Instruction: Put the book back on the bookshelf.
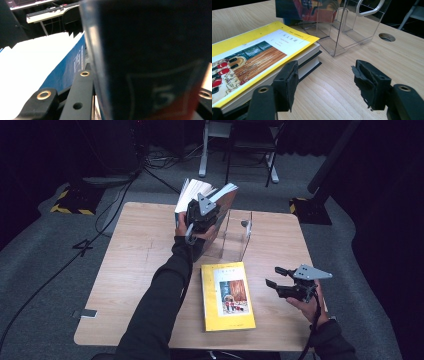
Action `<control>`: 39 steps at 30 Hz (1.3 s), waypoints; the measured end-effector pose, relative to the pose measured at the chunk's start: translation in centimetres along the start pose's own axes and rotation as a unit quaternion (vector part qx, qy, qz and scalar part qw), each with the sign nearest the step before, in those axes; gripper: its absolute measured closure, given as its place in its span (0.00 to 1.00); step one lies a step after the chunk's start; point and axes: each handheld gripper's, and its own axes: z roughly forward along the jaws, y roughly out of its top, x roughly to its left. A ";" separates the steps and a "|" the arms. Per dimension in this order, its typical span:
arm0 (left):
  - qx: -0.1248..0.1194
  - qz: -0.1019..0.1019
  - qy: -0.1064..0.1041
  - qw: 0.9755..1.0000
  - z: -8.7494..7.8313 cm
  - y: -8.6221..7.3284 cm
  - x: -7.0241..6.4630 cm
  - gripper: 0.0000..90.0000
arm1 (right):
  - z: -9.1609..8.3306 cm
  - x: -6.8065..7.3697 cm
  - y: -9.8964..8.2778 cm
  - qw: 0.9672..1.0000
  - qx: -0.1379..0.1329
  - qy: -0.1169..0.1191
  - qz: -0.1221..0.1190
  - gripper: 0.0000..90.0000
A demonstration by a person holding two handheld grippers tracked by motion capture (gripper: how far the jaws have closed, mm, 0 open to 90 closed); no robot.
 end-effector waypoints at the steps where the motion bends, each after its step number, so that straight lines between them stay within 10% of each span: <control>1: 0.000 -0.001 0.002 1.000 0.2 0.0 0.0 0.81 | 0.0 0.0 0.0 1.000 0.000 0.000 0.000 0.41; 25: 0.004 0.004 0.046 0.999 4.2 -0.3 -0.7 0.80 | -0.1 0.0 -0.2 1.000 0.003 -0.002 -0.001 0.42; 39: 0.004 -0.007 0.047 0.999 3.8 -1.0 -0.6 0.80 | -0.1 0.1 -0.2 1.000 0.005 0.000 -0.005 0.42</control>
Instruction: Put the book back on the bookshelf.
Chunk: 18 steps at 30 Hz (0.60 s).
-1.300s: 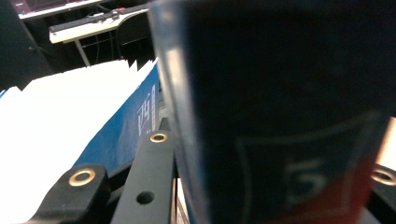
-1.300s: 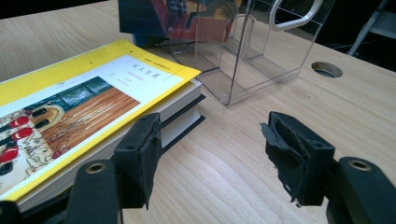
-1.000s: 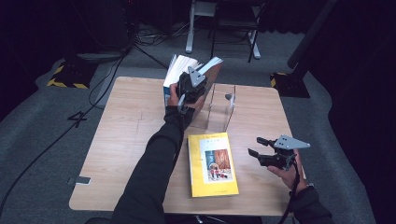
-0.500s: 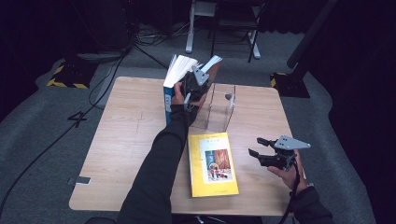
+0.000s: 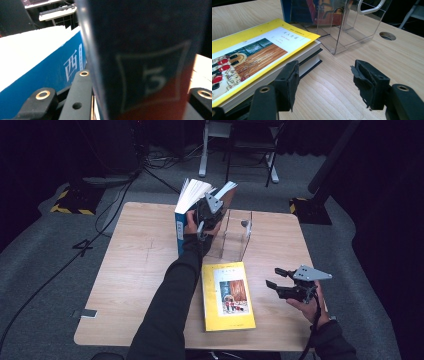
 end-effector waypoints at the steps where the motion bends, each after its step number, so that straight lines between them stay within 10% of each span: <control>1: 0.003 0.003 0.002 1.000 -0.1 0.0 0.0 0.80 | 0.0 0.0 0.0 1.000 0.001 0.000 0.001 0.42; 18: 0.017 0.017 0.029 0.999 -1.7 -0.8 0.3 0.75 | 0.1 0.1 -0.1 1.000 0.008 0.001 -0.003 0.42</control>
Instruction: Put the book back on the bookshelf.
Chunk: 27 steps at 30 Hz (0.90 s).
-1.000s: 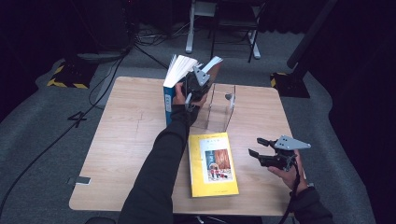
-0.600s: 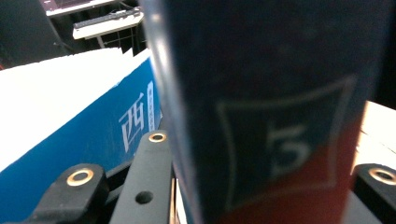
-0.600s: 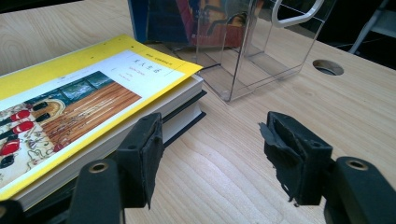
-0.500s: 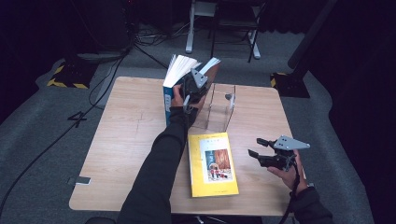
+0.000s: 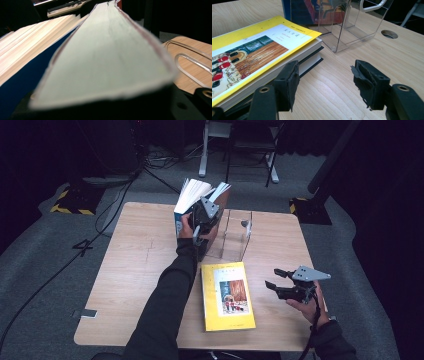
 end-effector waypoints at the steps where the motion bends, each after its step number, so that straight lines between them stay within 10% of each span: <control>1: -0.001 0.002 0.003 1.000 -0.1 -0.1 0.0 0.74 | 0.0 0.0 0.0 1.000 0.000 0.000 0.000 0.42; 27: -0.007 -0.006 -0.020 1.000 -2.8 -3.1 0.0 0.66 | 0.3 0.1 -0.2 1.000 0.013 0.005 0.000 0.41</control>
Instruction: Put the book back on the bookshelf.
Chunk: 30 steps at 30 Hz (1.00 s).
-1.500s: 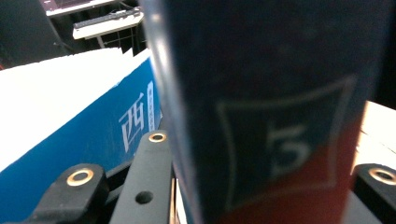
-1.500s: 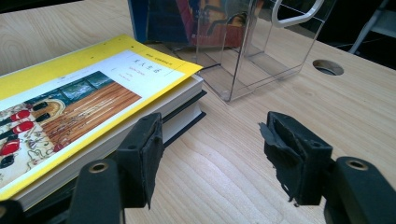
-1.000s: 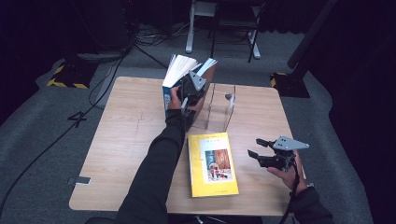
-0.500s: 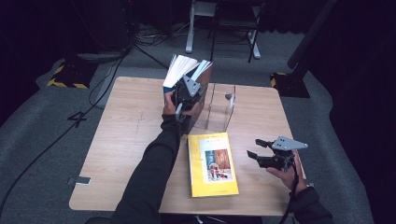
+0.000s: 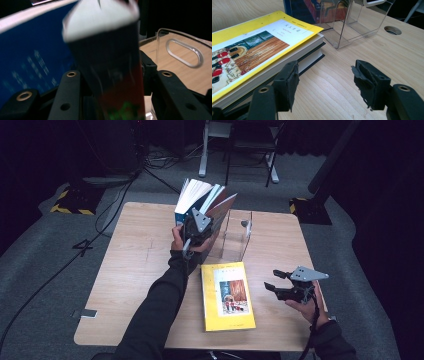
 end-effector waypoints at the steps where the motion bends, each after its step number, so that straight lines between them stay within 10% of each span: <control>1: 0.000 0.000 0.000 1.000 0.0 0.0 0.0 0.66 | 0.0 0.0 0.0 1.000 0.000 0.000 0.000 0.41; 19: 0.011 -0.020 0.034 0.999 -0.1 -2.0 -1.3 0.78 | 0.2 0.1 -0.1 1.000 0.008 0.006 -0.001 0.41; 30: 0.009 -0.030 0.019 0.999 -0.4 -2.1 -0.4 0.69 | 0.3 0.3 0.0 1.000 0.012 0.008 -0.005 0.41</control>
